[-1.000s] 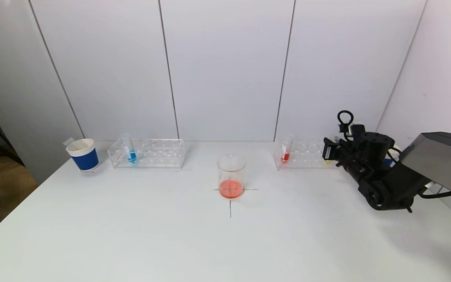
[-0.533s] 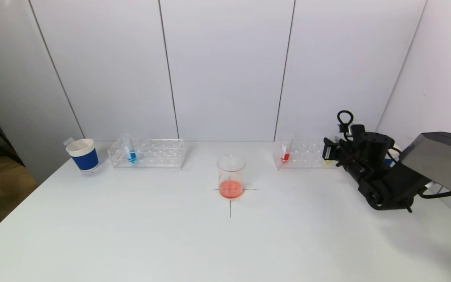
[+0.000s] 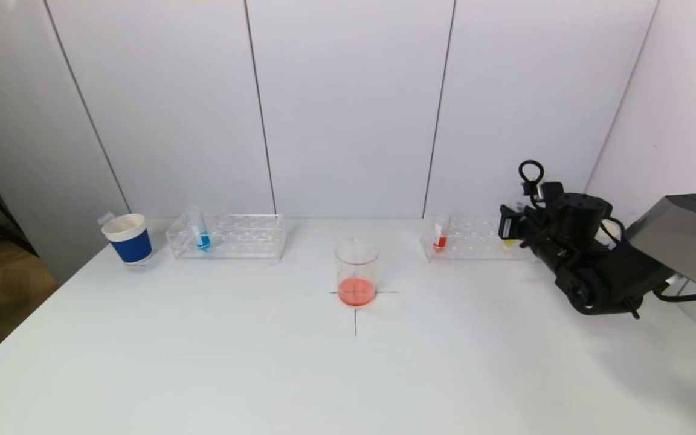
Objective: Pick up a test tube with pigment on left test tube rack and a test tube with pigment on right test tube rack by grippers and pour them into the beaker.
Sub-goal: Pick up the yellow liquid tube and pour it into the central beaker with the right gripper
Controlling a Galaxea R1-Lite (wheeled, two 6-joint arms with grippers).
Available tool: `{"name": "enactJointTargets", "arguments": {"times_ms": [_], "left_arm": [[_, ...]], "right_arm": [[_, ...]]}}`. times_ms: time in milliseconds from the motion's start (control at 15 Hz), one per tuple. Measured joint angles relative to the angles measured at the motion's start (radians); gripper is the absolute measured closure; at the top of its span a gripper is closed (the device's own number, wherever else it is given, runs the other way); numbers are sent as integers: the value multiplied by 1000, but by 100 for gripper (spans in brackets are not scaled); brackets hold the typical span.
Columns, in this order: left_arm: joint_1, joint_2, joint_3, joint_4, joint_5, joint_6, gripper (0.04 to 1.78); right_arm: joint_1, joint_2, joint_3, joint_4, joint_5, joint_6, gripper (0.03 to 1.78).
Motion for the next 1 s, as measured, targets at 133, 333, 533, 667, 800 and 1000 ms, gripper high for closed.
{"name": "enactJointTargets", "arguments": {"times_ms": [133, 333, 533, 667, 800, 1000], "left_arm": [[0, 0, 0, 0, 1, 0, 5], [0, 0, 0, 0, 1, 0, 5], [0, 0, 0, 0, 1, 0, 5], [0, 0, 0, 0, 1, 0, 5], [0, 0, 0, 0, 0, 0, 5], [0, 0, 0, 0, 1, 0, 5]], "right_arm": [[0, -23, -23, 39, 0, 0, 131], [2, -66, -48, 109, 2, 0, 131], [5, -120, -64, 167, 2, 0, 131], [5, -165, -82, 217, 2, 0, 131], [6, -213, -110, 283, 3, -1, 131], [10, -282, -212, 446, 12, -9, 131]]}}
